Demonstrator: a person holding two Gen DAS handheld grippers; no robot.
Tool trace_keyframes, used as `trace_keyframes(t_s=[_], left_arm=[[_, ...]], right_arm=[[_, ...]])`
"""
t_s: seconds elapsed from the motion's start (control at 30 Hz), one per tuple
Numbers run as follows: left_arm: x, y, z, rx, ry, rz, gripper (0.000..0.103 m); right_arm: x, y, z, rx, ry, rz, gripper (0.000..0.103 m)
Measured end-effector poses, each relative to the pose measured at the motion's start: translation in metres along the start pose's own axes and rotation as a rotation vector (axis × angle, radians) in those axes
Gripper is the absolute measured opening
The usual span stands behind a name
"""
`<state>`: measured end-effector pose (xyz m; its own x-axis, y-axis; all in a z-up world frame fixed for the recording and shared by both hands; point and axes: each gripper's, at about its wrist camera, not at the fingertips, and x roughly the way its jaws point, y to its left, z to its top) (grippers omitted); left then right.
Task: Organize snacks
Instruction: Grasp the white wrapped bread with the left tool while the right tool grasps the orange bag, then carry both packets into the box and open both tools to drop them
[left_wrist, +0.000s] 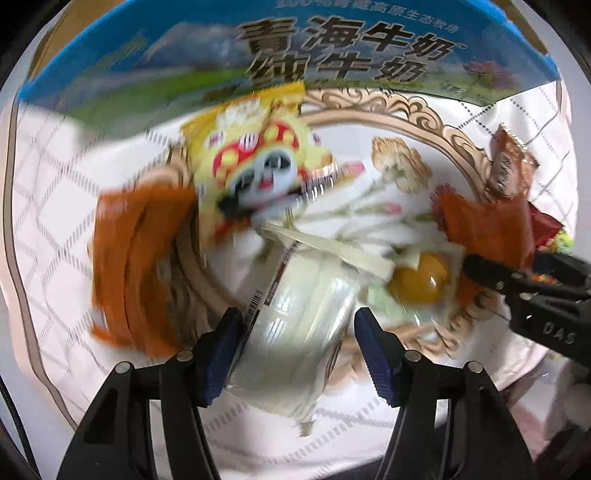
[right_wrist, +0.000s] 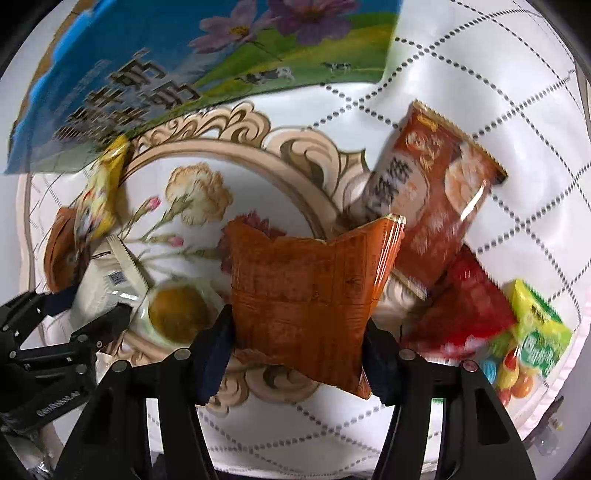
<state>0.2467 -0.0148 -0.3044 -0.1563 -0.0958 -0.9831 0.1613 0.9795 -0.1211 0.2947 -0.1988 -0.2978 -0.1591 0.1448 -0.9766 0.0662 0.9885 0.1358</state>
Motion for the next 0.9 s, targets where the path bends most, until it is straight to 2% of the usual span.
trace_keyframes(t_s=[0.1, 0.33, 0.47, 0.67, 0.9], left_arm=[[0.000, -0.006, -0.014, 0.023, 0.006, -0.035, 0.061], [0.030, -0.031, -0.008, 0.084, 0.041, 0.037, 0.062], [0.030, -0.035, -0.007, 0.072, -0.014, 0.053, 0.058], [0.013, -0.034, -0.031, -0.001, -0.073, 0.005, 0.057], [-0.037, -0.037, -0.072, -0.075, -0.219, -0.062, 0.057]], right_arm=[[-0.003, -0.001, -0.019, -0.019, 0.011, 0.031, 0.064], [-0.003, -0.007, -0.031, -0.008, 0.004, 0.040, 0.064], [-0.008, -0.007, -0.034, -0.006, -0.022, 0.043, 0.063], [-0.034, -0.026, -0.054, 0.013, -0.064, 0.075, 0.061], [-0.093, -0.034, -0.071, 0.023, -0.145, 0.191, 0.061]])
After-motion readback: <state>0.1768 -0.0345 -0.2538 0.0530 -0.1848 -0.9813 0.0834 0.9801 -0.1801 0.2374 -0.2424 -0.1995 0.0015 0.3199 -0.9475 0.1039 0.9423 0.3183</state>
